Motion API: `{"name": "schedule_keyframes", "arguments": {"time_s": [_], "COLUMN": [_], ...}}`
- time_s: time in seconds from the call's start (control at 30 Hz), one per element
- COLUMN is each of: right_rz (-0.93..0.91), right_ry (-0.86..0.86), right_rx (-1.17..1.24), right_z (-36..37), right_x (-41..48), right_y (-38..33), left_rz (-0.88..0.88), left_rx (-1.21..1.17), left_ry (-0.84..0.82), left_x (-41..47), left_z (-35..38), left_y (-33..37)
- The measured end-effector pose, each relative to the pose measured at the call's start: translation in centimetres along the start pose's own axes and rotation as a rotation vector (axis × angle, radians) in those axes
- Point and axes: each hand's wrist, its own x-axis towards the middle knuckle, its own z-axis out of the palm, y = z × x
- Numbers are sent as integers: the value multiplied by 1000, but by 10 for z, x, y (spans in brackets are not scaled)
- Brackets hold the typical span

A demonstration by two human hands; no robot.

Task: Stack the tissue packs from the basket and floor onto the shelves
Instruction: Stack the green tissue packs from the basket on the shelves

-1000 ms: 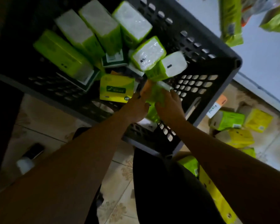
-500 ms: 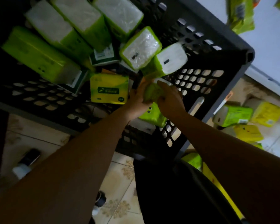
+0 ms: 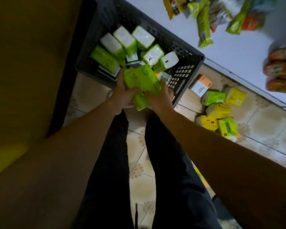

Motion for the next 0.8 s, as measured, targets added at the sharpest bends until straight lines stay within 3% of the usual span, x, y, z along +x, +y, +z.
{"name": "schedule_keyframes", "arguments": {"time_s": [0.1, 0.37, 0.8], "right_rz": [-81, -494, -1111], "right_ry": [55, 107, 315], "right_rx": [59, 22, -229], "right_z": [-14, -78, -172], "right_x": [-75, -214, -340], "right_y": [-39, -172, -322], "left_rz": [14, 292, 903], "left_rx": [-2, -13, -37], "left_ry": [-12, 121, 130], "left_x": [-80, -249, -382], "left_z": [-10, -13, -4], "left_y": [40, 170, 344]}}
